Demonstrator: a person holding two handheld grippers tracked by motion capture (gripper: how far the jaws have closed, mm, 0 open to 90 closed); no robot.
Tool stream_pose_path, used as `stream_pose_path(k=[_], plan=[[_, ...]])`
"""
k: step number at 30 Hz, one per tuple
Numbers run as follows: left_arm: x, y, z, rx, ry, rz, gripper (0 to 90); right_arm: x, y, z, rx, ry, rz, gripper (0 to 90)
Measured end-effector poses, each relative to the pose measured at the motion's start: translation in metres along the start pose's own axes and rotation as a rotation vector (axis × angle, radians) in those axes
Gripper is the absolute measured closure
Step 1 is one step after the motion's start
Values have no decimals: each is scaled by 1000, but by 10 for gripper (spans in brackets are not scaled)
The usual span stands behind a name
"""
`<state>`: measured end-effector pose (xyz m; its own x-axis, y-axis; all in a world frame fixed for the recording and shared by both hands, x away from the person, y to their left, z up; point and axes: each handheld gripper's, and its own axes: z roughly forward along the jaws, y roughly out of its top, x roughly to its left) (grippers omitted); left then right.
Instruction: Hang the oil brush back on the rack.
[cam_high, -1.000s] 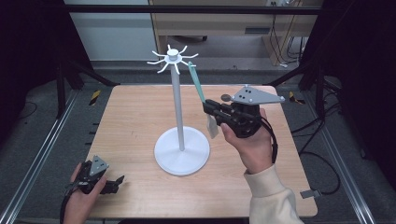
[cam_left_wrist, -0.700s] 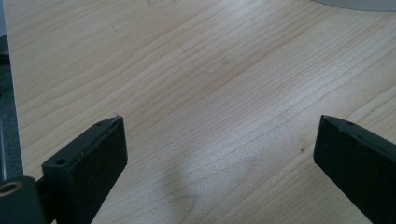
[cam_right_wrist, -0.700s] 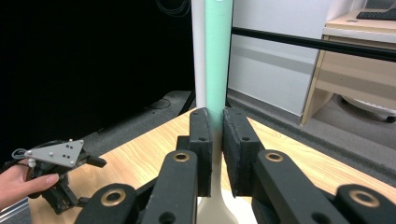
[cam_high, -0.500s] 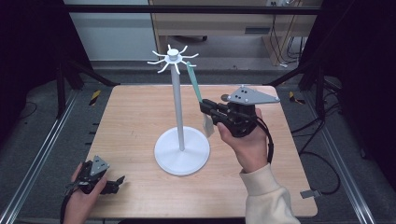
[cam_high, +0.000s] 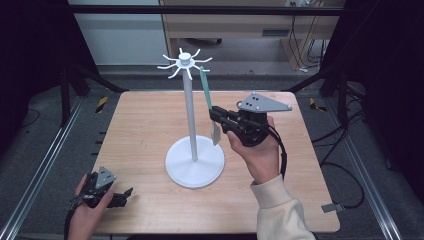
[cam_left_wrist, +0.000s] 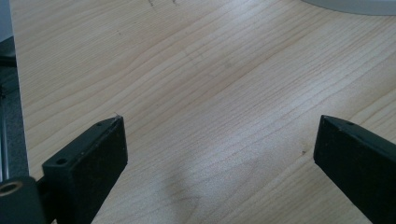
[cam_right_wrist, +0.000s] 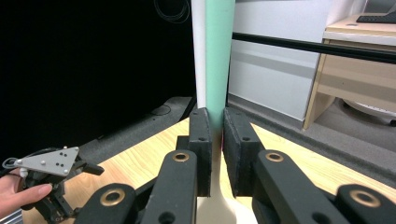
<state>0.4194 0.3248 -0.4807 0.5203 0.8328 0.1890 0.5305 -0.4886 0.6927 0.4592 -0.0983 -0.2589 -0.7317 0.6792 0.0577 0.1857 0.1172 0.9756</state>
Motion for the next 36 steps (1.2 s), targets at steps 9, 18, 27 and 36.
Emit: stream_pose_path(k=[9,18,27,36], plan=[[0,-1,0,3,-2,-1,24,0,-1,13,-37,2,16,828],[0,-1,0,-1,-2,-5,24,7,1,19,-10,-49,-28,789],[0,0,0,1,-1,-4,24,4,-5,2,63,-198,-78,553],[0,-1,0,-3,4,-7,24,-14,-16,-7,92,-264,-37,310]])
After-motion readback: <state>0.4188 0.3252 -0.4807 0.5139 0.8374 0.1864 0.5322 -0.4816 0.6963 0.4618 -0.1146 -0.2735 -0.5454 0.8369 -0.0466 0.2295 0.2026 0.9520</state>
